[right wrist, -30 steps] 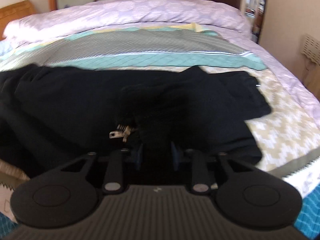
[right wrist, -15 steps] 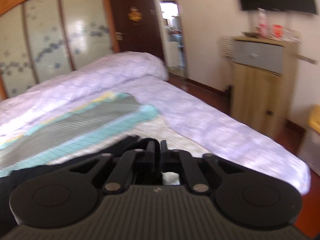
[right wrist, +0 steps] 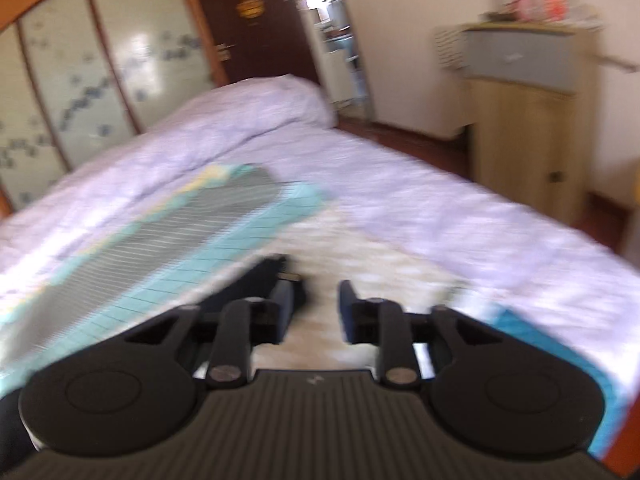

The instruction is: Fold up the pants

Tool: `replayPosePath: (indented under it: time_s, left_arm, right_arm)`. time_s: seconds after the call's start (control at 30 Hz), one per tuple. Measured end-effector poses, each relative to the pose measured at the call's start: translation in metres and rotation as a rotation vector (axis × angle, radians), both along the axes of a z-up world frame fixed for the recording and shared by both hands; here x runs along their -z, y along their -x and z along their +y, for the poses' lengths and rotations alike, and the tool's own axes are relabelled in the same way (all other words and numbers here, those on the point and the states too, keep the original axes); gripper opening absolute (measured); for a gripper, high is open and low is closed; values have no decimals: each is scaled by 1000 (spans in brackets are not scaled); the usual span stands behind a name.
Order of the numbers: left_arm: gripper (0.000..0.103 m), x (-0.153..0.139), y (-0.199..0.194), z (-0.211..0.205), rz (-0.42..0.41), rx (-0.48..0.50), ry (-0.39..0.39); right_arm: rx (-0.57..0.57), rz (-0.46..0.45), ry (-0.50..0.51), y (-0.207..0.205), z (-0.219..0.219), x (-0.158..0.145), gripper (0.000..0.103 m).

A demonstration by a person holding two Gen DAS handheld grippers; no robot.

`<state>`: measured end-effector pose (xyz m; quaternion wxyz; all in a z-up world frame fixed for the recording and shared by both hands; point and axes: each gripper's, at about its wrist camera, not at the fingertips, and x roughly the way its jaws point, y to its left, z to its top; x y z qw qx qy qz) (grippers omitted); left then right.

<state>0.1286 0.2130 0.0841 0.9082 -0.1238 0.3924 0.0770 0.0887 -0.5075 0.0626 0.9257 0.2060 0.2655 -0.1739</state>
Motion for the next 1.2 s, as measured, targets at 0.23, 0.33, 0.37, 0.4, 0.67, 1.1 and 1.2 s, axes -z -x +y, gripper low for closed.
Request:
replayPosePath:
  time_s: [0.23, 0.33, 0.37, 0.4, 0.67, 1.1, 1.2]
  left_arm:
    - [62, 51, -143, -39, 82, 78, -10]
    - [61, 94, -177, -51, 142, 94, 4]
    - [59, 103, -181, -56, 160, 100, 12]
    - [50, 111, -186, -60, 175, 106, 6]
    - [10, 98, -168, -74, 141, 167, -48]
    - [68, 71, -115, -66, 66, 227, -93]
    - [76, 71, -132, -65, 52, 222, -96]
  right_arm:
    - [-82, 155, 23, -179, 20, 34, 58]
    - [-96, 305, 128, -235, 27, 67, 69]
    - [-91, 368, 166, -247, 27, 83, 68]
    - [-87, 421, 182, -253, 26, 98, 62]
    - [-121, -64, 78, -190, 7, 29, 27]
    - [190, 81, 81, -30, -72, 47, 70]
    - [128, 49, 62, -55, -49, 39, 70]
